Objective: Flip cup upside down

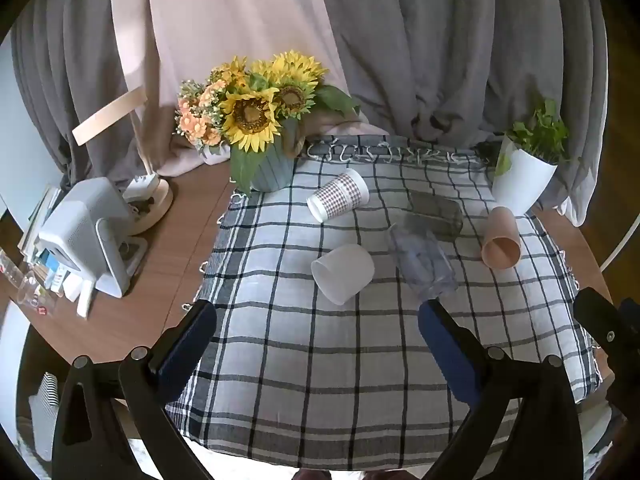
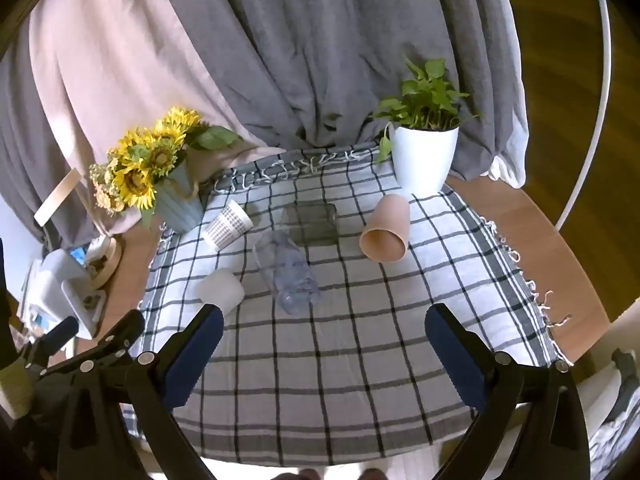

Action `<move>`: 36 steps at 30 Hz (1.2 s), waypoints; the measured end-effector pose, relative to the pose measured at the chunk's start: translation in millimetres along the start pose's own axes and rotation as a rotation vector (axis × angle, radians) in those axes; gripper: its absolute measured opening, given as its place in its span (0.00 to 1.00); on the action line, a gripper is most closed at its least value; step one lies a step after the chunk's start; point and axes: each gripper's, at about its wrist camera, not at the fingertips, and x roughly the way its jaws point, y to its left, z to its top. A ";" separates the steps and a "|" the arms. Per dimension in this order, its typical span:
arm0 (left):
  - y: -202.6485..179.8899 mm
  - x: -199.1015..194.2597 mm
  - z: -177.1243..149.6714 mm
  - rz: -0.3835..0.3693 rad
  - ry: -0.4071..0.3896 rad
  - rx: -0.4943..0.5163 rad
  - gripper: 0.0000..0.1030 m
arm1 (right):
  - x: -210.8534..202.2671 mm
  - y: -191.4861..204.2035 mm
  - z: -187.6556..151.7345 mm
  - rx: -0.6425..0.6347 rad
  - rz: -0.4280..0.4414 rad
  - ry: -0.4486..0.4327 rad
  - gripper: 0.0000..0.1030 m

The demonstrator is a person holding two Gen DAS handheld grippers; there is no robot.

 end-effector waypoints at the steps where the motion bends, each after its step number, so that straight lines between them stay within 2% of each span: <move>1: 0.6 -0.7 -0.6 -0.006 -0.010 -0.004 1.00 | 0.1 -0.6 -0.3 0.001 0.003 -0.007 0.99; 17: -0.2 -1.9 -0.1 -0.028 0.012 -0.023 1.00 | 3.7 1.0 -0.7 -0.002 0.014 0.001 0.99; 36: 2.7 -1.6 -4.6 -0.007 0.003 -0.026 1.00 | 5.9 5.2 -1.1 -0.010 0.019 0.003 0.99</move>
